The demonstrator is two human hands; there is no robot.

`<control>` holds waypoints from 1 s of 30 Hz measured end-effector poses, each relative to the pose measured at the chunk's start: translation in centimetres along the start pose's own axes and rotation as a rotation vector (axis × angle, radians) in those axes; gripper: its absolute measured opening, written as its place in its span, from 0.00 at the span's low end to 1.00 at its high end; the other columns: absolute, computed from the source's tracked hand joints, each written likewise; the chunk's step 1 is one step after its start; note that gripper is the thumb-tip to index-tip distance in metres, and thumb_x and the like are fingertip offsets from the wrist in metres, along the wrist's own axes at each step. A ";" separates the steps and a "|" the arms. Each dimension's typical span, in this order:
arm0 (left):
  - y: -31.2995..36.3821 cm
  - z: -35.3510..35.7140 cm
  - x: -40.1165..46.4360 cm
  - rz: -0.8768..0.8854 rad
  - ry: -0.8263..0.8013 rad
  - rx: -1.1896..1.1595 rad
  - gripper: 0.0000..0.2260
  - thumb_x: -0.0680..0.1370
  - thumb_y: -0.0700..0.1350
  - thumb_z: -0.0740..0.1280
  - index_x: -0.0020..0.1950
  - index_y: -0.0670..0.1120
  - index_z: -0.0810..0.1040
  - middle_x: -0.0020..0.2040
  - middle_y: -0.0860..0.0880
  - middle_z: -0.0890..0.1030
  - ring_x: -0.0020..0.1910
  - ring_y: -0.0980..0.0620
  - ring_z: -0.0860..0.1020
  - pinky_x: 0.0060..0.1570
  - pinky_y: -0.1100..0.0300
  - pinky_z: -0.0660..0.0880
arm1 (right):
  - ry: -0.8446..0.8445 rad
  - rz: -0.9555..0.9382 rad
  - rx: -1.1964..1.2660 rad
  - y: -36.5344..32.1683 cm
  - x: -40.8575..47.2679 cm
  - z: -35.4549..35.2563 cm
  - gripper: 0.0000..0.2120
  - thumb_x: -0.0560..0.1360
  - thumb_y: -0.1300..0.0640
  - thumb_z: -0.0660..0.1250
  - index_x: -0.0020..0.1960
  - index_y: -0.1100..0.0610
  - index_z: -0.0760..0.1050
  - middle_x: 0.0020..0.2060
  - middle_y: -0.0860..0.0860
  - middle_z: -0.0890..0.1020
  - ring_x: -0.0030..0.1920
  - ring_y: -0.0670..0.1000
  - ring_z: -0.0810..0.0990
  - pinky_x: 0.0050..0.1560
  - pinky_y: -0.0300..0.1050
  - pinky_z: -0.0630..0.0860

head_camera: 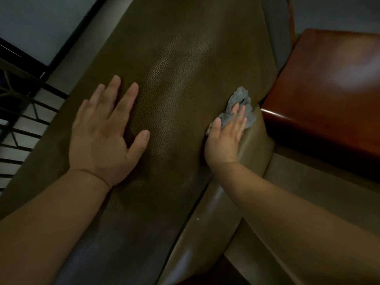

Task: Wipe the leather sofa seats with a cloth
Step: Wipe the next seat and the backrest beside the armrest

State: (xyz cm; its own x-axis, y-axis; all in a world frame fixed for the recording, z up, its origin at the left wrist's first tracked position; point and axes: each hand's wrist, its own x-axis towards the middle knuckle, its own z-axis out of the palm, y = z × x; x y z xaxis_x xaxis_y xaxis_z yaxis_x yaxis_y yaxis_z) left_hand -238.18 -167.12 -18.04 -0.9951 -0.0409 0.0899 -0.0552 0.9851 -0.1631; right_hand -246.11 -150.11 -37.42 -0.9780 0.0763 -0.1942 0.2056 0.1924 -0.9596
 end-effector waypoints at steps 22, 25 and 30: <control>-0.4 0.7 -0.2 0.004 0.055 0.042 0.34 0.83 0.66 0.50 0.86 0.53 0.52 0.86 0.44 0.55 0.84 0.39 0.55 0.80 0.35 0.55 | -0.121 -0.170 0.007 -0.8 -8.4 1.7 0.34 0.84 0.41 0.48 0.85 0.54 0.43 0.84 0.46 0.41 0.83 0.47 0.36 0.82 0.60 0.40; -0.1 0.8 -0.2 0.014 0.074 0.023 0.33 0.83 0.66 0.50 0.86 0.52 0.53 0.85 0.43 0.56 0.84 0.39 0.55 0.80 0.36 0.55 | -0.236 0.070 0.069 3.7 -8.2 0.0 0.35 0.86 0.40 0.50 0.84 0.52 0.35 0.84 0.46 0.39 0.81 0.38 0.37 0.83 0.53 0.44; -0.4 0.8 0.0 0.024 0.088 0.040 0.34 0.83 0.64 0.51 0.86 0.50 0.54 0.85 0.42 0.56 0.84 0.38 0.56 0.81 0.40 0.54 | -0.332 -0.134 0.025 -5.7 -11.8 1.4 0.41 0.81 0.36 0.45 0.83 0.58 0.34 0.81 0.55 0.29 0.80 0.54 0.27 0.81 0.58 0.34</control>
State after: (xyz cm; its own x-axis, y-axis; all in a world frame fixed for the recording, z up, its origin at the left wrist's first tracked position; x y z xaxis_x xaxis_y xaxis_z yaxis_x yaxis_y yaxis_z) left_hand -238.25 -167.66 -18.78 -0.9852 -0.0009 0.1712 -0.0365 0.9781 -0.2049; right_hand -235.74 -153.47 -29.97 -0.9553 -0.2712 -0.1181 0.0779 0.1545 -0.9849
